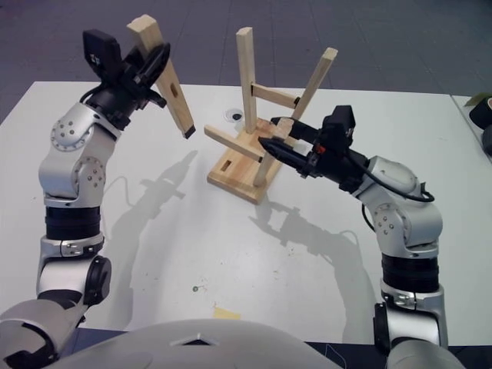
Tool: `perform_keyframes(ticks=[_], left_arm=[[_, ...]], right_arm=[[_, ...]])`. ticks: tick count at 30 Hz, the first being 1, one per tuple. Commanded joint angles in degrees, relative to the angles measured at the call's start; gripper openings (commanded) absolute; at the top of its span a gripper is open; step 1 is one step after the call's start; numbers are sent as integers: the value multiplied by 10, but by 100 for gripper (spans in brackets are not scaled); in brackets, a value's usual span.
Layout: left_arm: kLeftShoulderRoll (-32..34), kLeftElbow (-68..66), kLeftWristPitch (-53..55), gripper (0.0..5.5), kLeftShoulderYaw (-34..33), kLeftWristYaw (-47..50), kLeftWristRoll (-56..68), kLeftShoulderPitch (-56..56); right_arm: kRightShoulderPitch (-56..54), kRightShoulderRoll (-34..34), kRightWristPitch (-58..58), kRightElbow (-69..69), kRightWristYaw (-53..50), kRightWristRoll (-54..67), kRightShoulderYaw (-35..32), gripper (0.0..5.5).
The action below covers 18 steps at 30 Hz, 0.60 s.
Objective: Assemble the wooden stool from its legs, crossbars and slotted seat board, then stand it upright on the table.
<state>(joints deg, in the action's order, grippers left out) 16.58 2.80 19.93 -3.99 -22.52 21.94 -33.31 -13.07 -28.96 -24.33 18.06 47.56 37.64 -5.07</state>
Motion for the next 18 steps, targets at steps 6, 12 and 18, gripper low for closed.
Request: perform_keyframes(ticks=[6, 12, 18], left_arm=[[-40, 44, 77, 105, -54, 67, 62, 31], [-72, 11, 72, 105, -50, 73, 62, 33], [-69, -2, 97, 105, -59, 57, 86, 42]], right_arm=[[54, 36, 9, 12, -51, -16, 19, 220], [60, 40, 12, 14, -59, -22, 35, 220], [61, 41, 10, 14, -57, -19, 43, 220]])
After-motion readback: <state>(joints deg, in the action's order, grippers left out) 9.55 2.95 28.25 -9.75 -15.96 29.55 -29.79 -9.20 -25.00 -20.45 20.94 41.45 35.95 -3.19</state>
